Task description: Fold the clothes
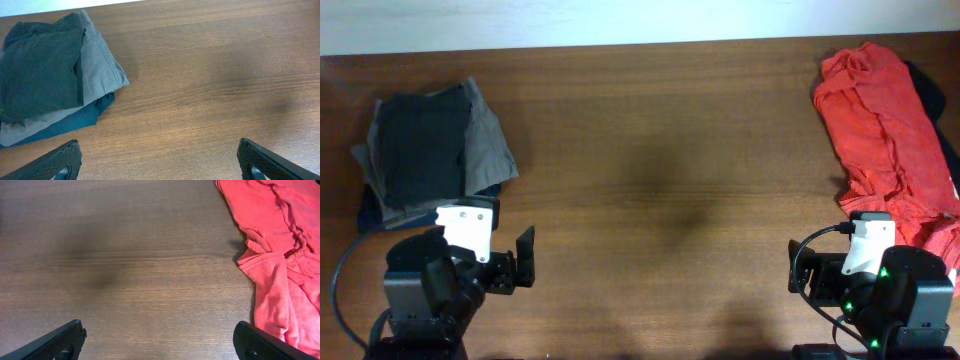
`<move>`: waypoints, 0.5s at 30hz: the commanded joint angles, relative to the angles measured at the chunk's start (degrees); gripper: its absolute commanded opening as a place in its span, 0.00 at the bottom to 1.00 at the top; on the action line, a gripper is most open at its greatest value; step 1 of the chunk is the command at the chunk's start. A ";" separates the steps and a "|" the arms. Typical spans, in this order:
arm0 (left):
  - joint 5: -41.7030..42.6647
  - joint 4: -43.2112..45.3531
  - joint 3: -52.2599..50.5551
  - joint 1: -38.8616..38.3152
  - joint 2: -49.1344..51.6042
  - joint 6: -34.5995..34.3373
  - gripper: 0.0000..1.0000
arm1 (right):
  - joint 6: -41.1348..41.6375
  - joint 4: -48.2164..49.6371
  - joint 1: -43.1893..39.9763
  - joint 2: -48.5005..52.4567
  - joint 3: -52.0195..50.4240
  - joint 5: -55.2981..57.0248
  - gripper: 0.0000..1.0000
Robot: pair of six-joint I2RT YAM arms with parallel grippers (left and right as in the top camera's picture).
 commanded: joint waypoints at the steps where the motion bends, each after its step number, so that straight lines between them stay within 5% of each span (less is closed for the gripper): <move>1: -0.39 0.07 -0.04 0.20 -0.22 0.92 0.99 | 0.63 0.00 0.35 -0.11 -0.42 0.87 0.99; 15: -0.39 0.07 -0.04 0.20 -0.22 0.92 0.99 | 0.20 -0.42 0.42 -3.54 -0.57 3.91 0.99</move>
